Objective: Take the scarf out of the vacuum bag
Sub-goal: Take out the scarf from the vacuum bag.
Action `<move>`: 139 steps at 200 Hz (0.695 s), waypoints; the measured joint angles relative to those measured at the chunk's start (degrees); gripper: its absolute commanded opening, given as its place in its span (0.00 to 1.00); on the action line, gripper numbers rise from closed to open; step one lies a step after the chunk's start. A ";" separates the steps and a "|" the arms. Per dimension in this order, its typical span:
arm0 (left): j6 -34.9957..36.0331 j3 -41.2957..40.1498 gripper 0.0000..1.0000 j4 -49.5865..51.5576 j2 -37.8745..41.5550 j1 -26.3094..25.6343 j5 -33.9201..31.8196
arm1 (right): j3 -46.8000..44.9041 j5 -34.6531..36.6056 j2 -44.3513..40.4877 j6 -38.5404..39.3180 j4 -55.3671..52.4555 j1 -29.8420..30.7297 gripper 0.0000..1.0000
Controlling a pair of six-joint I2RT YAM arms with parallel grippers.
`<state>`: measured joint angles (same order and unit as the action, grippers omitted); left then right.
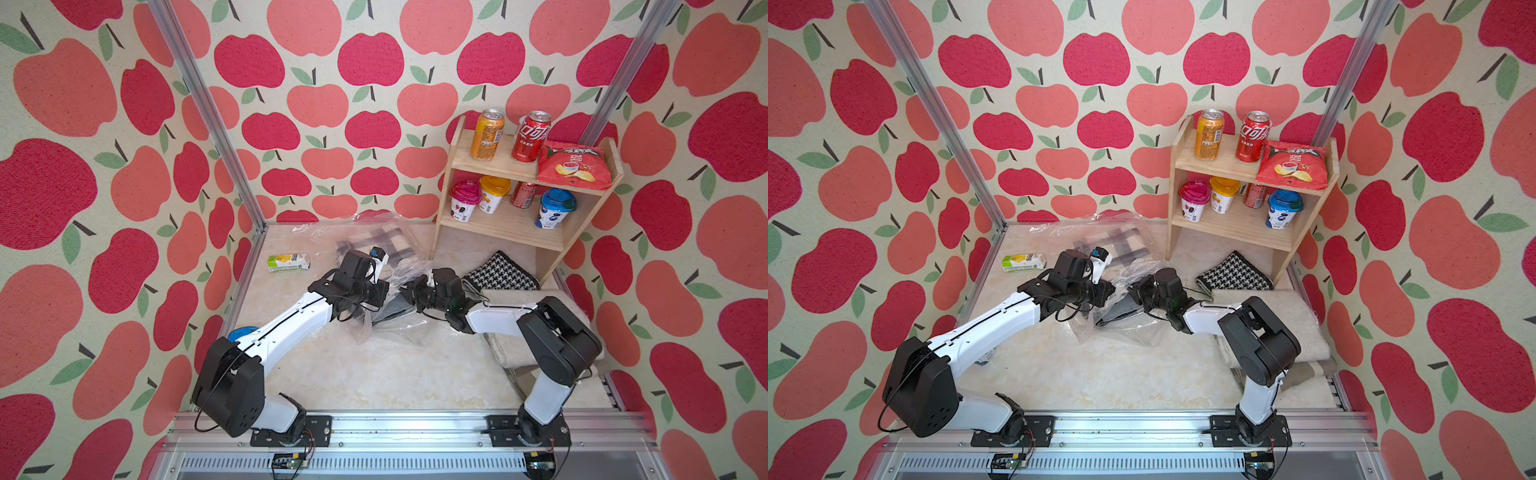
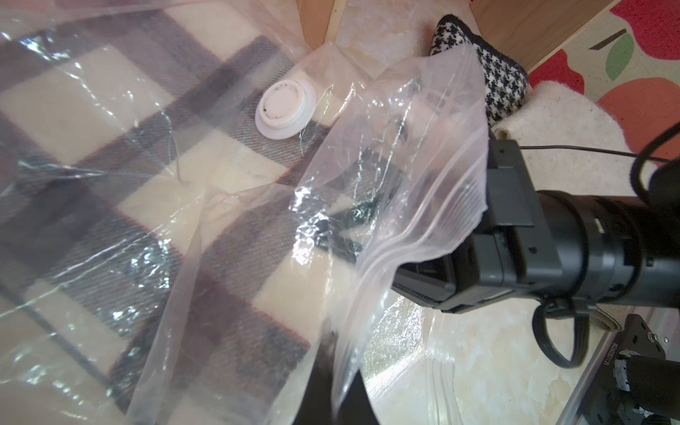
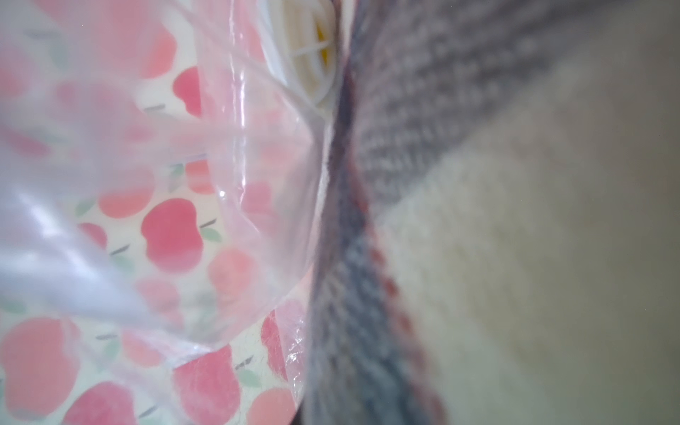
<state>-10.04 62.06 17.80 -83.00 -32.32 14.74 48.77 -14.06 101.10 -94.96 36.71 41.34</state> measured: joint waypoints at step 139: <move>-2.71 9.99 0.00 1.79 -10.12 1.29 0.96 | 3.78 -0.90 -10.21 13.92 -22.32 -7.67 0.00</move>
<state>-12.75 72.05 19.59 -93.12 -31.03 15.70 52.56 -14.96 90.89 -81.03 14.39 33.67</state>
